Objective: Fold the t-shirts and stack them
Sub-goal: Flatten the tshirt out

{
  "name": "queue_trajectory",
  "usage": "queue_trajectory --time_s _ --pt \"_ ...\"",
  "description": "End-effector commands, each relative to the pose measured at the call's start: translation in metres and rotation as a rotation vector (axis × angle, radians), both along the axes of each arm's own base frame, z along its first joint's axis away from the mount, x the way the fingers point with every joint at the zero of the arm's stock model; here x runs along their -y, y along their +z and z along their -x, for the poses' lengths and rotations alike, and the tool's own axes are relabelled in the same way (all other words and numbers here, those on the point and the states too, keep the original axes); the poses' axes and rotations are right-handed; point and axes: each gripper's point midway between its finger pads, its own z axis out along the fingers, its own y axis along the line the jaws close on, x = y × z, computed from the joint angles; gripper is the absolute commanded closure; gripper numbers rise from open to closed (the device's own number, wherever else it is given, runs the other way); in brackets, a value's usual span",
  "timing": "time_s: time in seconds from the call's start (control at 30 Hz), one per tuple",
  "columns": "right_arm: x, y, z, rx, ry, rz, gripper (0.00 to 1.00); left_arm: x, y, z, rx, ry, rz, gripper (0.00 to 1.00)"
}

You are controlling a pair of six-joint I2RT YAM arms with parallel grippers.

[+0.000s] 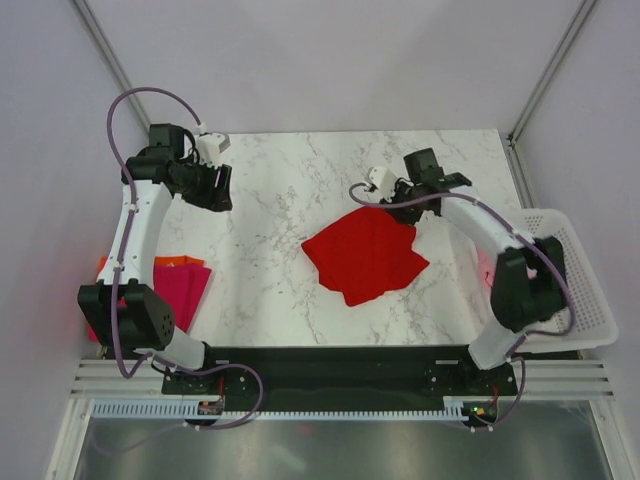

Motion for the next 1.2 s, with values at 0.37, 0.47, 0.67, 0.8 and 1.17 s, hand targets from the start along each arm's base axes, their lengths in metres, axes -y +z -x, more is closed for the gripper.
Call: queue_trajectory --time_s 0.37,0.47,0.67,0.8,1.17 --pt "0.006 -0.002 0.148 0.346 0.816 0.115 0.61 -0.008 0.001 0.01 0.017 -0.021 -0.052 0.37" --pt "-0.003 -0.01 0.144 0.329 0.812 0.092 0.61 -0.01 0.0 0.011 0.013 -0.018 -0.062 0.37" --pt "-0.023 -0.024 0.133 0.29 0.817 0.083 0.61 -0.012 -0.007 0.014 -0.009 -0.013 -0.063 0.37" --pt "-0.032 -0.034 0.135 0.266 0.84 0.087 0.62 -0.014 -0.007 0.013 -0.007 -0.008 -0.067 0.37" --pt "-0.037 -0.055 0.115 0.253 0.796 0.148 0.63 -0.015 -0.009 0.01 -0.013 -0.005 -0.066 0.37"
